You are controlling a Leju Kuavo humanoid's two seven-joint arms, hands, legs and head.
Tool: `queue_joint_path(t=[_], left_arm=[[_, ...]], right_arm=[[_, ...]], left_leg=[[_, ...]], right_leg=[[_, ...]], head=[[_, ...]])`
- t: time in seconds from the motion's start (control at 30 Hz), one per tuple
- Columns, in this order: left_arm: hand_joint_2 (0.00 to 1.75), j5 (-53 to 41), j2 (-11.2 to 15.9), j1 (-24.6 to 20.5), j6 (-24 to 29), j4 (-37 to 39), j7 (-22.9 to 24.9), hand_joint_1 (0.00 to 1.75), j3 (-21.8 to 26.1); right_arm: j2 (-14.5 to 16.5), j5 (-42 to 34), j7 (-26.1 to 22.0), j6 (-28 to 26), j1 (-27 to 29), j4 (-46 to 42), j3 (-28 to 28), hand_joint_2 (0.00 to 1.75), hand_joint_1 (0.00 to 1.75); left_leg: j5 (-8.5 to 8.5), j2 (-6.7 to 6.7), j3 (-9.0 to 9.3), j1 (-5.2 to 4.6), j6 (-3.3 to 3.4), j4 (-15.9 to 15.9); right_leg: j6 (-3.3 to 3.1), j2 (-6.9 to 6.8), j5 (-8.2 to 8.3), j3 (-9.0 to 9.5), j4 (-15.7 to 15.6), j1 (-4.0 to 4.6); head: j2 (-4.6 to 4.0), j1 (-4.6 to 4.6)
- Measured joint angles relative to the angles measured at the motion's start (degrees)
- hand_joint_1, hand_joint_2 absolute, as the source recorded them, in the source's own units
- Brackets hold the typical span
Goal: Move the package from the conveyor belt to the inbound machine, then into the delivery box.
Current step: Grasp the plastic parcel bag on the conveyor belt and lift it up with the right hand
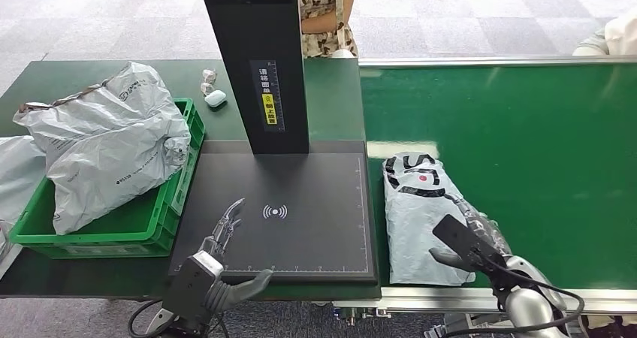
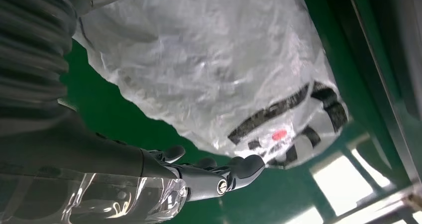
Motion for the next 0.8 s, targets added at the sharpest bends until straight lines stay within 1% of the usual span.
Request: queue_joint_path(t=[0.1,0.23,0.4,0.6,0.8], left_arm=[[1.75,0.2,0.2,-0.2,0.0,0.0,0.0,0.0,0.0],[1.75,0.5,0.6,-0.3,-0.1,0.2,0.0,0.0,0.0],[1.75,1.1,1.1,-0.7,-0.1,0.8,0.0,0.0,0.0],[1.75,1.7,1.4,-2.1,-0.7,1.7,0.2,0.0,0.0],[1.75,2.8,1.6,-3.1,-1.3,2.6,0.3,0.0,0.0]], right_arm=[[-1.4,-0.7,-0.5,1.7,-0.6,2.2,2.3,1.75,0.0],[-2.6,-0.2,-0.3,2.3,-1.2,4.1,4.7,1.75,0.0],[-4.7,3.1,2.8,4.1,-1.3,5.6,8.3,1.75,0.0],[-8.3,5.5,6.1,7.5,-2.0,7.5,12.9,1.75,0.0],[-10.8,7.2,8.4,8.4,-2.8,8.6,16.7,1.75,0.0]], left_leg=[[0.0,0.0,0.0,-0.01,0.0,0.0],[0.0,0.0,0.01,-0.01,0.0,0.0],[0.0,0.0,0.01,-0.02,0.0,0.0],[0.0,-0.01,0.02,-0.03,0.0,0.0],[0.0,-0.01,0.07,-0.02,0.0,0.0]], right_leg=[[0.0,0.0,0.0,0.0,0.0,0.01],[0.01,0.0,0.0,0.0,0.0,0.0],[0.01,0.0,0.0,0.0,0.0,0.0],[0.01,-0.01,0.0,0.01,0.0,0.0],[0.01,-0.01,0.0,0.04,0.0,0.0]], head=[[0.0,0.01],[0.0,0.01],[0.0,0.0],[0.0,0.01],[0.0,0.0]])
